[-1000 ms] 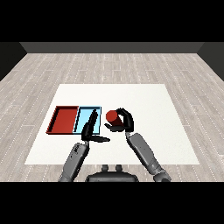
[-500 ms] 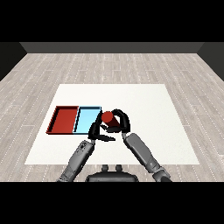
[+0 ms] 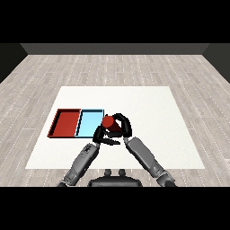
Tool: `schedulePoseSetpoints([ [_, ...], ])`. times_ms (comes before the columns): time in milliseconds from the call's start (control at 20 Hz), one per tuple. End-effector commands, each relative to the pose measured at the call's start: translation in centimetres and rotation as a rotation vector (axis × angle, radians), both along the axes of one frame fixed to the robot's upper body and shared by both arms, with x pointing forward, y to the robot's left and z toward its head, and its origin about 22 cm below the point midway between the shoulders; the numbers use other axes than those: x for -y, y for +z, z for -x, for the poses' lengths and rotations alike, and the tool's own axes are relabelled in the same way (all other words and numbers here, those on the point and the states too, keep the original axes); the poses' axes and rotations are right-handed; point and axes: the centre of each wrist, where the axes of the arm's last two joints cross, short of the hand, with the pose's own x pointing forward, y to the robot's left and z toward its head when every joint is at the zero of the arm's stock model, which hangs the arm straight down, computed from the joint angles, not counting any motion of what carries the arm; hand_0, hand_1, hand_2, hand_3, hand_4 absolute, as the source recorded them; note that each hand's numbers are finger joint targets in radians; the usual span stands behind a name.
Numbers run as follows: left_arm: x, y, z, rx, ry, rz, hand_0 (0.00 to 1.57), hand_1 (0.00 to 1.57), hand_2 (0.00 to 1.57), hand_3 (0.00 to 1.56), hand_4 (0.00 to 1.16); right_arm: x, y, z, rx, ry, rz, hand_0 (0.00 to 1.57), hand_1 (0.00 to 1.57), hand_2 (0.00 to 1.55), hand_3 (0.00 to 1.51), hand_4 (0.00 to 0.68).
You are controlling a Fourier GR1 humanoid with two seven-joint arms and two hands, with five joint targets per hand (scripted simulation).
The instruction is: Pick the red can and put it in the red box
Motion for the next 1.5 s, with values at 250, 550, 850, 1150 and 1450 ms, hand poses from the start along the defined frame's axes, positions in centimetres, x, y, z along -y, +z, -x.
schedulePoseSetpoints([
  [250, 2.1, 0.2, -0.5, 0.010, -0.013, 0.014, 0.00, 0.00, 0.00, 0.00, 0.00, -2.0, 0.8, 1.7, 0.002, 0.016, -0.047, 1.48, 1.48, 1.44, 1.37, 0.620],
  [550, 1.6, 0.5, 0.5, 0.026, -0.046, 0.038, 0.00, 0.00, 0.00, 0.00, 0.00, -1.1, 0.7, 0.2, -0.003, 0.063, -0.031, 1.49, 1.49, 1.45, 1.37, 0.617],
  [850, 0.9, 0.3, -1.2, 0.042, -0.022, -0.013, 0.00, 0.00, 0.00, 0.00, 0.29, -2.4, -0.3, 2.0, -0.009, 0.081, -0.006, 1.49, 1.49, 1.46, 1.37, 0.642],
  [1150, 2.7, 1.2, -1.4, -0.079, 0.190, -0.003, 1.57, 1.57, 1.56, 1.49, 0.99, -3.7, -0.4, 0.8, -0.003, 0.068, -0.021, 1.48, 1.48, 1.45, 1.37, 0.632],
  [1450, 1.0, 0.8, -2.6, -0.059, 0.254, -0.090, 1.55, 1.55, 1.51, 1.41, 0.91, -4.8, 1.3, 0.6, -0.009, 0.089, -0.011, 1.54, 1.54, 1.46, 1.38, 0.606],
])
